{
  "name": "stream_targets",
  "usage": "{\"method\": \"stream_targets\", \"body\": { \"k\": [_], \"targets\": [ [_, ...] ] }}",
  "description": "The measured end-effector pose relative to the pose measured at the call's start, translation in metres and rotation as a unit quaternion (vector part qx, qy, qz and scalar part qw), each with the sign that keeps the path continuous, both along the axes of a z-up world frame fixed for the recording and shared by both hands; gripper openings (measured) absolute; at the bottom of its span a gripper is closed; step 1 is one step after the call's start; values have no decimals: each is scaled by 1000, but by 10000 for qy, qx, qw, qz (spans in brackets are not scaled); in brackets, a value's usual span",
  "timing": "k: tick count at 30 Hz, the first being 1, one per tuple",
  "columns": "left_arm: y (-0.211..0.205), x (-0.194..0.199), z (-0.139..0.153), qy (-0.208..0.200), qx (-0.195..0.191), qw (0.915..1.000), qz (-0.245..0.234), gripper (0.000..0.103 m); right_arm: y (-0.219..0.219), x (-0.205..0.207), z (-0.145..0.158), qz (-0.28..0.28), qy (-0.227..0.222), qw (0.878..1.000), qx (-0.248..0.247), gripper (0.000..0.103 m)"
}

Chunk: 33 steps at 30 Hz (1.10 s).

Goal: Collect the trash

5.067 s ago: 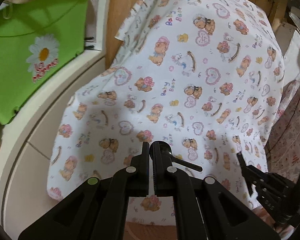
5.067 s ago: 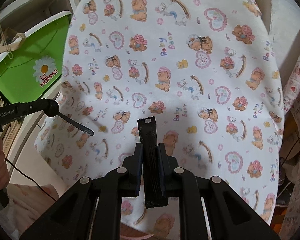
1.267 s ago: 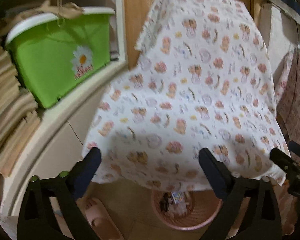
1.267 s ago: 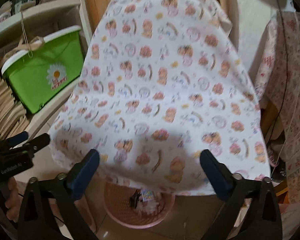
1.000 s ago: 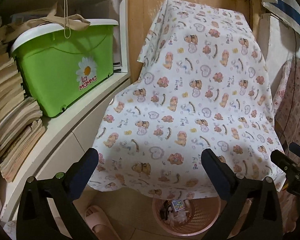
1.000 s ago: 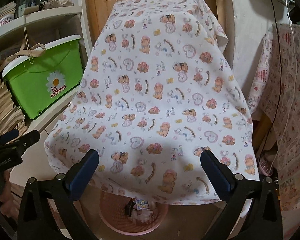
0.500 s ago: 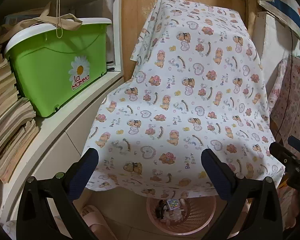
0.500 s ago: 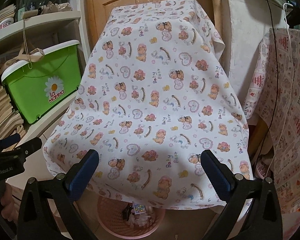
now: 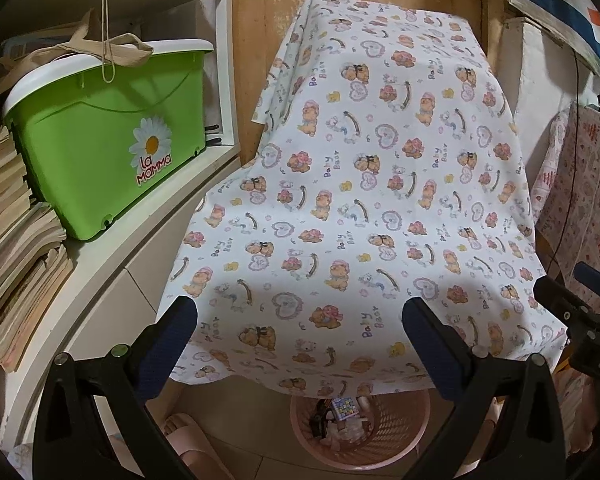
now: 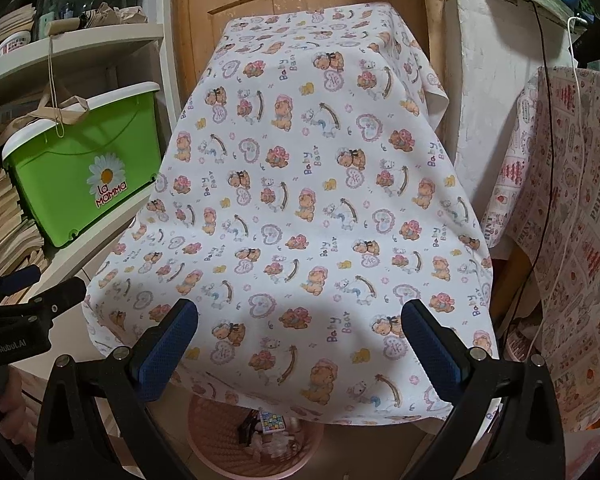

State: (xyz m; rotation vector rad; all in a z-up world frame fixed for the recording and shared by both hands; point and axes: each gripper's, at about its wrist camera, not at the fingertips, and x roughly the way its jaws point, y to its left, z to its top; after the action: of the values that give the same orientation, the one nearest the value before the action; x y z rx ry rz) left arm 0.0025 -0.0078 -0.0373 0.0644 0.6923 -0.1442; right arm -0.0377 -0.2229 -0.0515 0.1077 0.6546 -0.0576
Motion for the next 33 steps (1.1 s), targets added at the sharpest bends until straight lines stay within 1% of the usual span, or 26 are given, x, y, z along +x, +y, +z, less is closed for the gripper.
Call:
{"method": "stream_targets", "body": {
  "k": [19,26,33],
  "targets": [
    [0,0,2,-70,24,10000,13,102,-3,2,0,1,16,10000,-2,103],
    [0,0,3,-115,40,9999,18,102,-6,6,-8,13,134,9999,-52,103],
    [-1,-2,3,-132,33,9999,5,102,-12,12,-16,-48,337,9993,127,103]
  ]
}}
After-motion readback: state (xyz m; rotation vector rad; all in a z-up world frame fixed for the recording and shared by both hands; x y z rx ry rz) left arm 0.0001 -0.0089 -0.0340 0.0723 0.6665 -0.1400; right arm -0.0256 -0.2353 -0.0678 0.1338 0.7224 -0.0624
